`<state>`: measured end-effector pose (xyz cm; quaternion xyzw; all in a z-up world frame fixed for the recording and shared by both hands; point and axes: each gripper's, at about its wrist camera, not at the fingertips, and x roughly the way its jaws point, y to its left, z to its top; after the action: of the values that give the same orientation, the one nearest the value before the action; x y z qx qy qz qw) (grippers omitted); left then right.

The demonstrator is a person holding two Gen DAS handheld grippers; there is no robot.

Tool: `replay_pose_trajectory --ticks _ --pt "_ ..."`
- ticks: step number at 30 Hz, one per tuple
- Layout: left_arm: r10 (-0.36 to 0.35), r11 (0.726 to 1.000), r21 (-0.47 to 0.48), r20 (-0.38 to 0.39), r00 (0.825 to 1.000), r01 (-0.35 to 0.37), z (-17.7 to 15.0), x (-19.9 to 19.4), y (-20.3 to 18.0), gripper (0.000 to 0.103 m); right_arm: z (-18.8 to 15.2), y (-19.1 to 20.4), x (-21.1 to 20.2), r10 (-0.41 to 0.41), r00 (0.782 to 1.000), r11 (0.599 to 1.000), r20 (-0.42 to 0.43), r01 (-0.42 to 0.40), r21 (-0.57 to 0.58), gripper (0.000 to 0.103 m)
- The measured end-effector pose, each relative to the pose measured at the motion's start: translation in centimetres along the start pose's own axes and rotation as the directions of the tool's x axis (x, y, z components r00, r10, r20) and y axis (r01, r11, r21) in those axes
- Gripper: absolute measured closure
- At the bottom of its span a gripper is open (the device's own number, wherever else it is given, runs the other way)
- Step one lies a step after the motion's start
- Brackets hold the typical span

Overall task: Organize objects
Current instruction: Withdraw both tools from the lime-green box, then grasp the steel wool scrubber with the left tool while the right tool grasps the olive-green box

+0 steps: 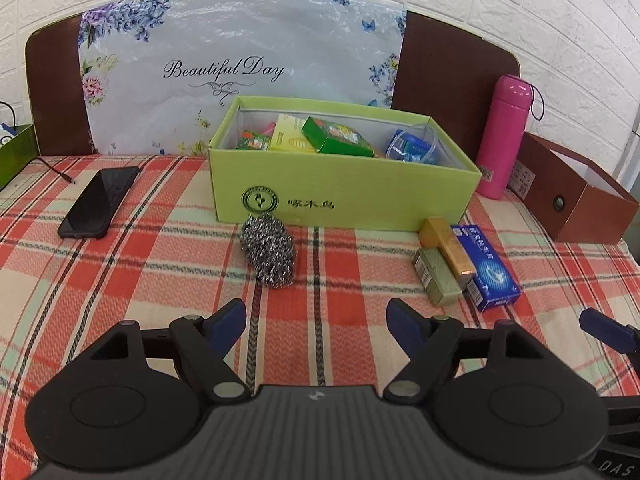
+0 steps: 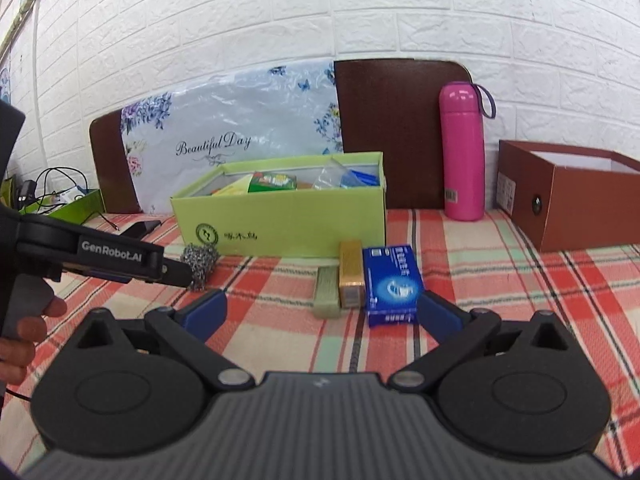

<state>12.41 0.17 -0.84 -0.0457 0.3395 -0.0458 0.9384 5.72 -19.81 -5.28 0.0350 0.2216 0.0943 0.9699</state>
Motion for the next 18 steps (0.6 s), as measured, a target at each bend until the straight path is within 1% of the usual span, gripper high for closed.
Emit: replay_pose_trajectory --ticks 3,6,9,11,13,15,16,17,18 --pt "0.014 1.000 -0.009 -0.014 1.000 -0.014 -0.4 0.5 0.7 0.023 -0.5 -0.1 -0.1 -0.011 1.000 1.000 -0.009 0.011 0.014 0.000" --pt "0.007 0.999 -0.051 -0.009 1.000 -0.008 -0.5 1.4 2.4 0.023 -0.9 0.0 -0.2 -0.019 1.000 1.000 -0.018 0.019 -0.001 0.000" --pt "0.036 0.992 -0.124 -0.008 0.999 -0.037 0.8 3.4 4.4 0.023 -1.1 0.2 -0.1 -0.021 0.999 1.000 -0.031 0.020 -0.011 0.001" --pt "0.042 0.989 -0.144 -0.020 0.999 -0.044 2.0 5.0 4.6 0.023 -1.3 0.3 0.3 -0.013 0.999 1.000 -0.049 0.013 -0.006 0.006" --pt "0.027 0.992 -0.123 -0.018 0.999 -0.029 3.0 6.6 4.2 0.023 -1.5 0.6 0.8 -0.004 0.997 1.000 -0.072 0.004 -0.008 0.010" --pt "0.032 0.995 -0.094 -0.021 0.999 -0.034 3.6 8.0 3.7 0.023 -1.5 1.1 1.4 -0.001 0.996 0.999 -0.086 -0.002 -0.032 0.015" --pt "0.035 0.995 -0.091 -0.033 0.999 -0.037 3.7 8.8 3.7 0.027 -1.5 1.3 1.7 -0.001 0.996 0.999 -0.094 -0.003 -0.047 0.020" --pt "0.019 0.995 -0.092 -0.044 0.999 -0.023 3.8 9.2 3.9 0.052 -1.3 1.4 2.2 0.000 0.995 0.998 -0.099 -0.006 -0.062 0.025" --pt "-0.014 0.995 -0.096 -0.068 0.998 0.007 3.6 9.5 4.1 0.068 -1.1 1.5 2.6 -0.001 0.995 0.997 -0.105 -0.007 -0.073 0.028"
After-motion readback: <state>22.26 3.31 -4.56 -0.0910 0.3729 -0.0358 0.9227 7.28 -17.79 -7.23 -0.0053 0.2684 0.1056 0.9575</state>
